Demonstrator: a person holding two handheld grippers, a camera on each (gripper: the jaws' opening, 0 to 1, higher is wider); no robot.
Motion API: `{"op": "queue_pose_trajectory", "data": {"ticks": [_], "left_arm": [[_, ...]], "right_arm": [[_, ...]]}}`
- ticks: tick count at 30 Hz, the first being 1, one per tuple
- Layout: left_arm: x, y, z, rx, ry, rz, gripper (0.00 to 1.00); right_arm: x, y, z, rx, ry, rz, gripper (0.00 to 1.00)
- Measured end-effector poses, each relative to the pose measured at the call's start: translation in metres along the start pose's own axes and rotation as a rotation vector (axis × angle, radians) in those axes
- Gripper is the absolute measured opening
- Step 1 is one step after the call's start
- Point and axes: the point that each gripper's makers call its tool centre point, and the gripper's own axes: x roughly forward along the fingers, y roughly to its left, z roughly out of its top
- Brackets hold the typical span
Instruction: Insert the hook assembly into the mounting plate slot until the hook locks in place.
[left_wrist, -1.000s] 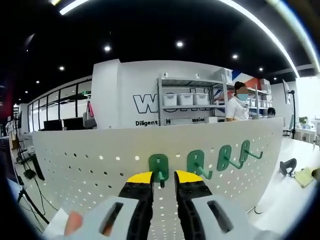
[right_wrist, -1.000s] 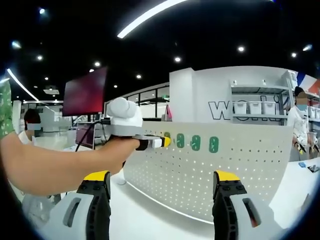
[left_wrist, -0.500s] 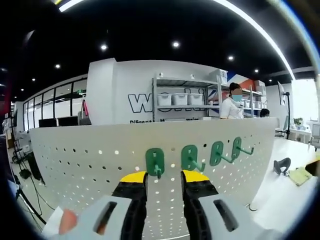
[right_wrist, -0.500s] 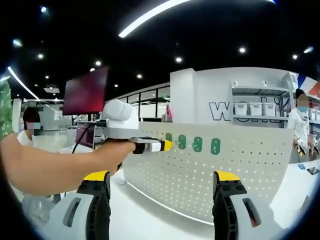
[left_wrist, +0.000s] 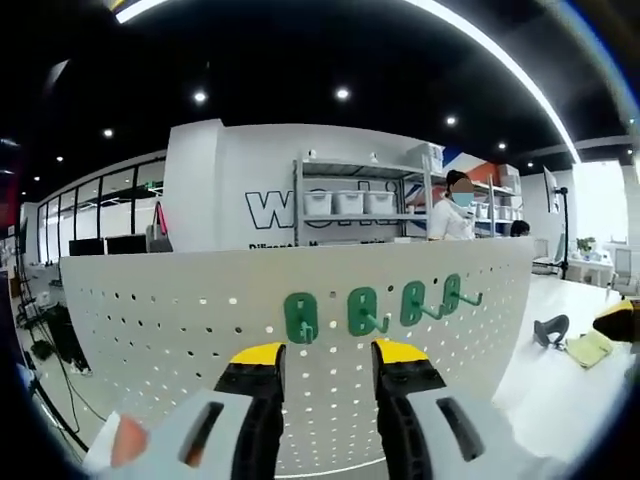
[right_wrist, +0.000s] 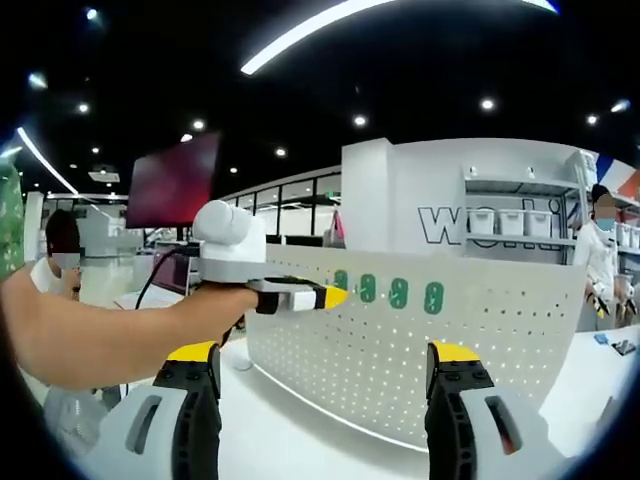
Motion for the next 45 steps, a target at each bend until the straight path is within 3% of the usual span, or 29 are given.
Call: {"op": "queue_pose_trajectory", "data": {"ticks": [8, 22, 32, 45], "left_arm": [[-0.017, -0.002, 0.001, -0.017, -0.011, -0.047, 0.43], [-0.056, -0.004, -0.012, -0.032, 0.006, -0.107, 0.54], [-0.089, 0.000, -0.011, -0.020, -0.033, -0.119, 0.67], [-0.134, 0.002, -0.020, -0.029, -0.028, -0.141, 0.69]], "right_arm": [[-0.004, 0.006, 0.004, -0.014, 0.003, -0.007, 0.86], [-0.010, 0.018, 0.003, -0.020, 0.015, -0.026, 0.86], [-0.020, 0.021, 0.001, -0.023, 0.028, -0.061, 0.86], [-0.038, 0.029, -0.003, -0.019, 0.032, -0.102, 0.86]]}}
